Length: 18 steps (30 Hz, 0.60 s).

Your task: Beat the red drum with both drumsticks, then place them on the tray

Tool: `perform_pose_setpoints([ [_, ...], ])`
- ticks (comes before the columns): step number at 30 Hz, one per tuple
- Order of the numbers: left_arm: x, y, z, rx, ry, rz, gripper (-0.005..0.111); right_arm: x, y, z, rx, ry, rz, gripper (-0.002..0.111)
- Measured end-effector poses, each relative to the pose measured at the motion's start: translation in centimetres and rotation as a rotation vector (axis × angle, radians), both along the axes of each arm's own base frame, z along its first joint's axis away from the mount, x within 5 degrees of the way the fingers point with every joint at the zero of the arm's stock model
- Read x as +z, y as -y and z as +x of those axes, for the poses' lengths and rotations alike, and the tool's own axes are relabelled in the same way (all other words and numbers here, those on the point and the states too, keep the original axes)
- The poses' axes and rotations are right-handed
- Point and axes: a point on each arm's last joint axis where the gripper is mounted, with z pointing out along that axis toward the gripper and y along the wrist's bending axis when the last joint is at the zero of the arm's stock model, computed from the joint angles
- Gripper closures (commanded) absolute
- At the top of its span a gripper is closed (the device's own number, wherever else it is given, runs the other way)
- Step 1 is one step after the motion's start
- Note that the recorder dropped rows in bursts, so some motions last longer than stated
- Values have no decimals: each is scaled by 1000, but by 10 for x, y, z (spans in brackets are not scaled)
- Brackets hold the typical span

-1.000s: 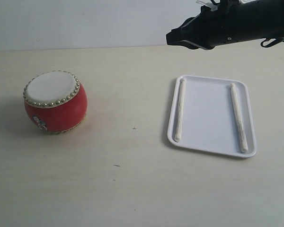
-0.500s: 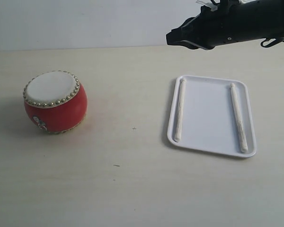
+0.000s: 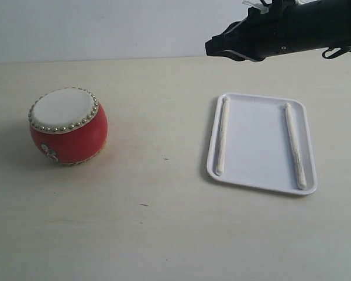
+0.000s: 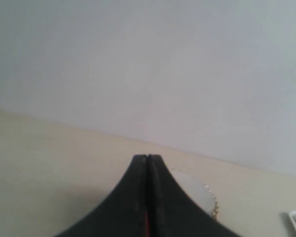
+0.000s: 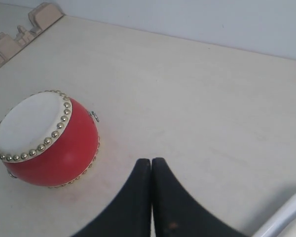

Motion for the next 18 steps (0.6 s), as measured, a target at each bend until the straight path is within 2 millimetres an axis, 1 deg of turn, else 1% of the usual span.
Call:
perform_pose_setpoints([
  [4,-24,-10,4,107,-106,-46,107,0,0,0,0,0,0,108],
  [9,-48,-16,8,156,-169,-48,107,0,0,0,0,0,0,108],
  [13,-57,-19,9,189,-195,-22,107,0,0,0,0,0,0,108],
  [18,-57,-22,8,215,-193,-36,107,0,0,0,0,0,0,108],
])
